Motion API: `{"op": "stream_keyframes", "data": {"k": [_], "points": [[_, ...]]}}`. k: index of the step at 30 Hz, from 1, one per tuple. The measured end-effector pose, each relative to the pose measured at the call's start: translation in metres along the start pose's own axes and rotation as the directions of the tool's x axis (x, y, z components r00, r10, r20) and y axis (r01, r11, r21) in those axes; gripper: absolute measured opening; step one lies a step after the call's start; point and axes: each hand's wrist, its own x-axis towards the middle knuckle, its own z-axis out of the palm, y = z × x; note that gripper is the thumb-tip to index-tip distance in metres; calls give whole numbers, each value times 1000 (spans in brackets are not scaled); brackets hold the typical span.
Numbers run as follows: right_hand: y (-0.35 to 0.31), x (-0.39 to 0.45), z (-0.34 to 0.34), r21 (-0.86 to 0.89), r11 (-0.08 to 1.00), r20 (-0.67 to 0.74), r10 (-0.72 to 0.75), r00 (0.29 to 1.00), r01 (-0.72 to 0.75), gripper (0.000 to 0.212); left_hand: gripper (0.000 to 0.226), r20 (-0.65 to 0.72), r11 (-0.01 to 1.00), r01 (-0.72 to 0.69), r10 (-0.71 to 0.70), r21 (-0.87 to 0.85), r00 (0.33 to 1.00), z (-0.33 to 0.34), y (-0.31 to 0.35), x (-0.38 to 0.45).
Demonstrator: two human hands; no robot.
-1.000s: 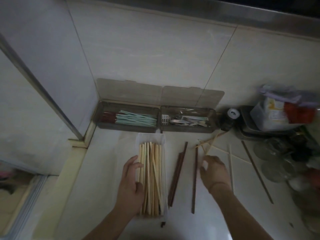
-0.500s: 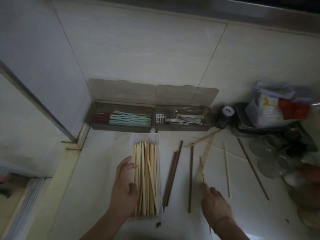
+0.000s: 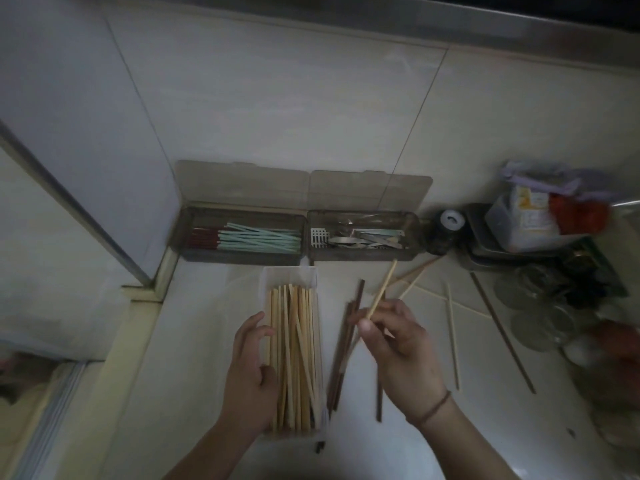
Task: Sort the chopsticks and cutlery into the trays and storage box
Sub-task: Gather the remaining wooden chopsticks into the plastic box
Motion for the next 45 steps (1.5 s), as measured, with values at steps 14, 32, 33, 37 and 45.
{"op": "stream_keyframes", "data": {"k": [14, 32, 33, 37, 45], "points": [[75, -6, 84, -680, 690, 248, -101, 964, 247, 24, 57, -15, 1000, -26, 25, -15, 1000, 1, 0, 1], [156, 61, -17, -838, 511, 34, 402, 915, -193, 36, 60, -14, 1000, -28, 28, -12, 1000, -1, 1, 1], [156, 62, -18, -828, 526, 39, 397, 917, -193, 33, 59, -9, 1000, -28, 28, -7, 1000, -2, 2, 1], [155, 59, -18, -829, 527, 62, 420, 905, -188, 23, 59, -1, 1000, -27, 27, -6, 1000, -2, 2, 2], [119, 29, -15, -430, 855, -162, 243, 956, -290, 15, 61, -2, 1000, -28, 28, -12, 1000, -2, 0, 1]]}}
